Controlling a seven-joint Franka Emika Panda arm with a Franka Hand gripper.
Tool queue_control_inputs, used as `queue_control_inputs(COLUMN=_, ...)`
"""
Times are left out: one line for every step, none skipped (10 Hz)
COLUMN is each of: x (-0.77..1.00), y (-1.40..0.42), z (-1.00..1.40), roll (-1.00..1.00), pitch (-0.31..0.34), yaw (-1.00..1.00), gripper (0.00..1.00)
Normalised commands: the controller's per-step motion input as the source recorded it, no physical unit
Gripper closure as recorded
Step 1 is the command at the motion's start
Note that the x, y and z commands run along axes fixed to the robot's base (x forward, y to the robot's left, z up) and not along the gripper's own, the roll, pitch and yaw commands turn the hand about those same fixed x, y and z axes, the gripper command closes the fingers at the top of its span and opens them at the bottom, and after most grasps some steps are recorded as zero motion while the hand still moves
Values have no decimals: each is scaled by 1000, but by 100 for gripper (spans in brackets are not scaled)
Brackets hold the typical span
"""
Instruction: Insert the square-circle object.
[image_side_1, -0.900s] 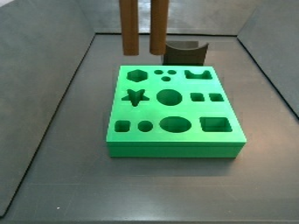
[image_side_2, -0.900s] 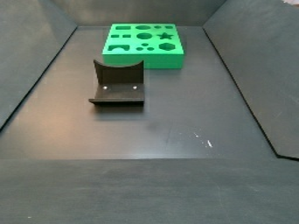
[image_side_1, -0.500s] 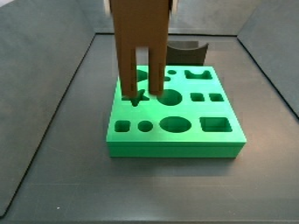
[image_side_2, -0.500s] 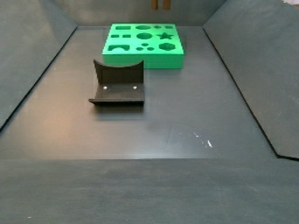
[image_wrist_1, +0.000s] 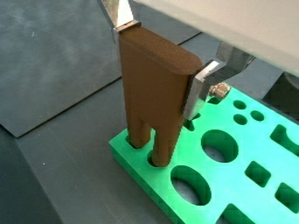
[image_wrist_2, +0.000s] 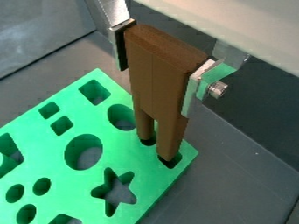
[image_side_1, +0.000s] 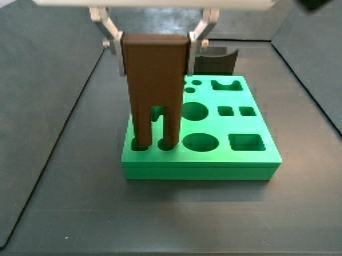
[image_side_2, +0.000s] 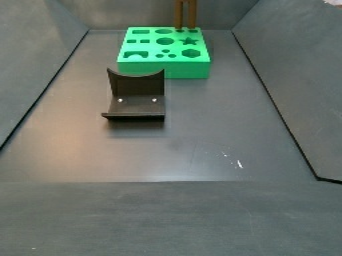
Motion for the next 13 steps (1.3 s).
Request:
queue_control_inputs(x=-40, y=0, z=-306, roll=39, pitch=0, yaw=0, gripper=100)
queue_control_inputs(x=-114, y=0, z=-289, roll=0, pitch=0, yaw=0, gripper=100)
queue_control_inputs(x=-131, y=0, z=-280, roll=0, pitch=0, yaw=0, gripper=100)
queue_control_inputs(x=-20, y=0, z=-403, roll=-56, pitch=0, yaw=-31, gripper=100)
queue_control_inputs(x=17, y=-9, z=-391, roll=-106, pitch=-19, yaw=-214, gripper=100)
queue_control_inputs(x=77, y=0, z=-360, roll=-50, pitch=-7, yaw=-254, gripper=100)
queue_control_inputs(x=106, y=0, z=-317, roll=-40, pitch=0, yaw=-143, gripper=100)
queue_control_inputs(x=46, y=0, z=-297, roll=-16, pitch=0, yaw=-3, gripper=100)
queue_control_inputs(x=0, y=0, z=-294, roll=0, pitch=-13, yaw=0, gripper=100)
queue_control_inputs(x=20, y=0, z=-289, roll=0, pitch=-9, yaw=57, gripper=100)
queue_control_inputs(x=17, y=0, z=-266, roll=0, pitch=-3, yaw=63, gripper=100)
queue_control_inputs(x=0, y=0, z=-206, roll=0, pitch=0, yaw=37, gripper=100)
queue_control_inputs(x=0, y=0, z=-129, roll=0, pitch=0, yaw=0, gripper=100)
